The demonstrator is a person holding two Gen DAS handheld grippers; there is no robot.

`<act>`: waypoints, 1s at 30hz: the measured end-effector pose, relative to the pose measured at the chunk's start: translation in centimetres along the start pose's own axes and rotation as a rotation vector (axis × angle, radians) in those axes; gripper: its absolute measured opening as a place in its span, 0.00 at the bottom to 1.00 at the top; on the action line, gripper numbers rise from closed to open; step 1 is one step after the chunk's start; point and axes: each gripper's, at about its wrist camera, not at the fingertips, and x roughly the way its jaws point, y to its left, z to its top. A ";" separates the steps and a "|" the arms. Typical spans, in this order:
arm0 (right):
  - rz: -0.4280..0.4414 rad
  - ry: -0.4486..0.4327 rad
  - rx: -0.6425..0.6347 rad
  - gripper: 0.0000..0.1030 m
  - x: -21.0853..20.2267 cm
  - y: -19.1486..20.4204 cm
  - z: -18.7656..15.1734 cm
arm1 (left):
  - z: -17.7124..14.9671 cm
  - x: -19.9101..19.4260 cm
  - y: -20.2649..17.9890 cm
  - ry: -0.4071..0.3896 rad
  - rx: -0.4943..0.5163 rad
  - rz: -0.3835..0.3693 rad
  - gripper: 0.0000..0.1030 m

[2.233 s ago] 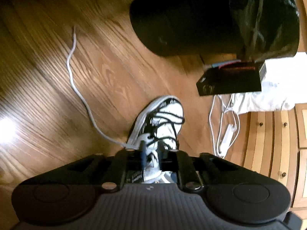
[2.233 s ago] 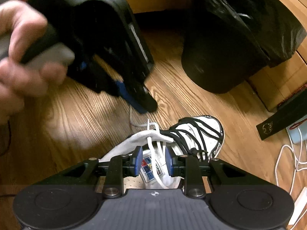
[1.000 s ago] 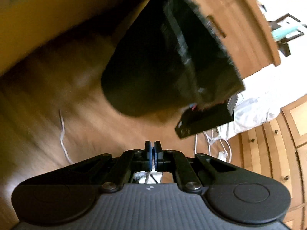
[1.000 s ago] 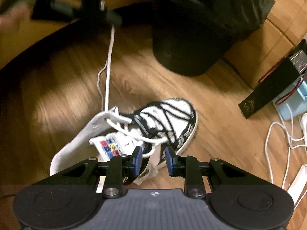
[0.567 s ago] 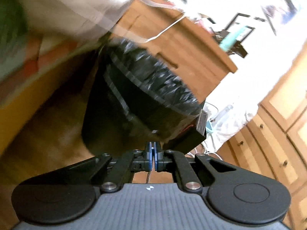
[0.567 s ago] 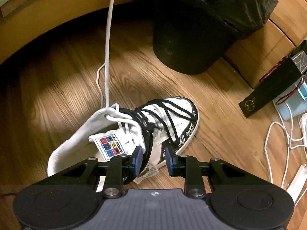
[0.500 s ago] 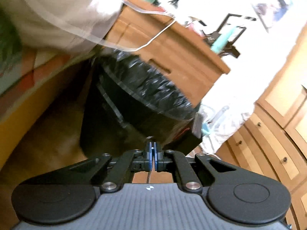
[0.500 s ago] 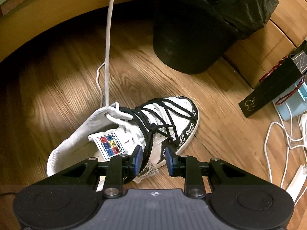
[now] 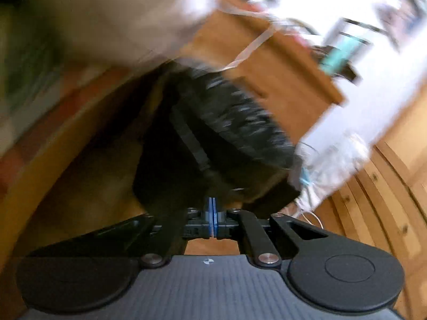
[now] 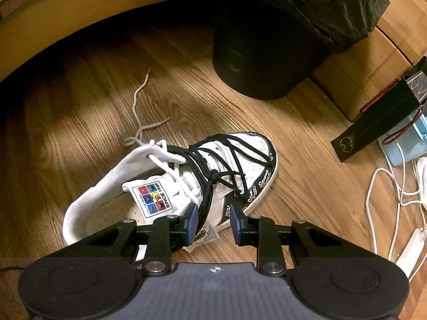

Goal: Lace up shoes with both hands

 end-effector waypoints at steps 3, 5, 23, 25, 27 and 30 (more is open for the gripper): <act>-0.011 0.003 -0.015 0.29 -0.1 0.3 0.2 | -0.4 2.6 3.0 0.071 -0.097 0.109 0.09; -0.010 -0.004 -0.016 0.29 -0.3 0.3 0.3 | -0.8 4.4 4.3 0.084 -0.098 0.184 0.14; 0.008 -0.068 -0.004 0.30 -2.0 -0.5 -0.4 | -8.2 16.1 7.8 0.269 0.269 0.412 0.24; 0.012 -0.069 -0.005 0.30 -2.1 -0.4 -0.5 | -8.3 16.3 8.2 0.265 0.235 0.415 0.24; 0.014 -0.071 -0.007 0.30 -2.1 -0.4 -0.5 | -8.7 16.6 8.4 0.276 0.240 0.424 0.24; 0.016 -0.072 -0.007 0.31 -2.2 -0.4 -0.6 | -9.1 17.0 8.7 0.274 0.245 0.451 0.24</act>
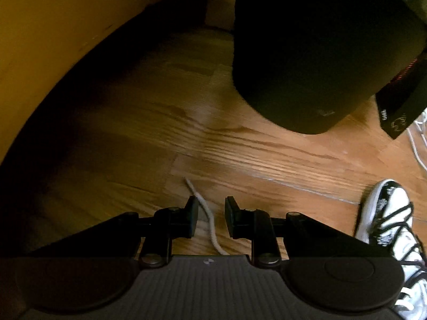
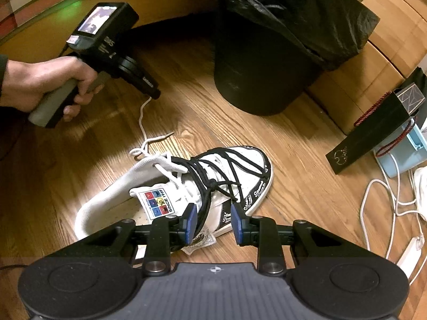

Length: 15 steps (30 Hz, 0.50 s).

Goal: Lace up shoes with both hands

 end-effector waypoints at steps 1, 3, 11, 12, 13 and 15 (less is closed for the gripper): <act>-0.001 -0.001 0.002 0.31 0.0 0.0 0.0 | -0.2 0.1 0.2 0.005 -0.008 -0.009 0.24; 0.003 -0.005 0.006 0.31 -0.1 -0.1 0.0 | -0.4 0.3 0.0 0.004 -0.011 0.005 0.24; 0.005 -0.014 0.007 0.31 -0.2 -0.2 -0.1 | -0.3 0.7 -0.5 -0.008 0.075 -0.027 0.05; 0.005 -0.014 0.006 0.31 -0.2 -0.2 -0.1 | -0.3 0.7 -0.7 -0.004 0.098 -0.034 0.04; 0.006 -0.014 0.005 0.31 -0.2 -0.2 -0.2 | -0.4 0.6 -0.8 -0.004 0.117 -0.029 0.04; 0.010 -0.015 0.006 0.31 -0.3 -0.2 -0.2 | -0.4 0.3 -0.8 0.000 0.147 -0.025 0.04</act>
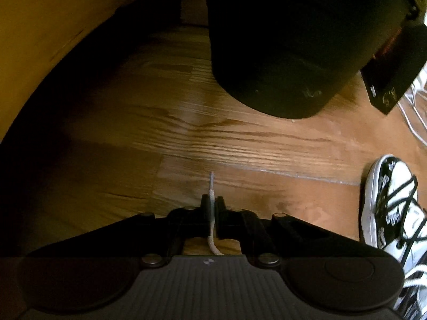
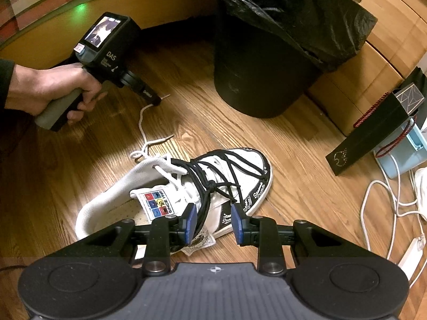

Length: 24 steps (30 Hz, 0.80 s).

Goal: Lace up shoes with both hands

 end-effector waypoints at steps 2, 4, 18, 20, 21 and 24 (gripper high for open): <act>0.000 -0.003 0.003 0.31 -0.1 -0.1 0.0 | 0.0 -0.2 -0.1 0.001 0.033 0.017 0.04; 0.000 -0.009 0.007 0.31 -0.2 -0.3 0.0 | 0.4 -1.0 -0.3 -0.018 0.060 0.019 0.04; -0.042 -0.215 0.227 0.33 -4.0 -4.9 -0.4 | 0.7 -16.5 -11.9 -0.151 0.616 -0.265 0.04; -0.042 -0.209 0.266 0.34 -3.9 -5.6 -0.9 | -0.9 -17.0 -13.5 -0.140 0.682 -0.300 0.04; -0.041 -0.201 0.279 0.34 -3.8 -5.7 -1.2 | -1.8 -17.2 -14.2 -0.130 0.719 -0.310 0.04; -0.041 -0.182 0.285 0.34 -3.6 -5.8 -1.8 | -5.5 -16.9 -16.5 -0.129 0.934 -0.282 0.04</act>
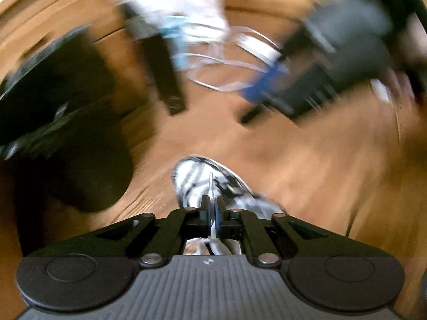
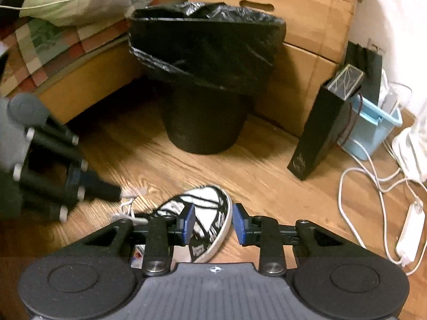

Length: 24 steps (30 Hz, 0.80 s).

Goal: Lace up shoes with both hands

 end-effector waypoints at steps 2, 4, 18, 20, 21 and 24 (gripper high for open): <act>0.000 0.005 -0.010 0.34 0.0 0.2 -0.2 | -0.7 0.5 -2.7 0.022 0.128 0.001 0.04; 0.009 0.020 -0.016 0.34 0.2 0.5 -0.5 | -1.5 1.1 -4.4 0.034 0.201 0.010 0.04; 0.063 0.080 -0.019 0.34 2.0 2.0 -2.2 | -2.5 2.5 -6.2 0.027 0.313 0.021 0.04; 0.074 0.086 0.000 0.34 2.1 1.9 -2.5 | -2.6 2.6 -6.3 0.028 0.337 0.029 0.04; 0.077 0.090 0.006 0.34 2.2 2.0 -2.6 | -2.7 2.7 -6.4 0.030 0.343 0.030 0.04; 0.073 0.110 -0.003 0.34 2.5 2.2 -3.2 | -2.8 2.9 -6.5 0.041 0.371 0.037 0.04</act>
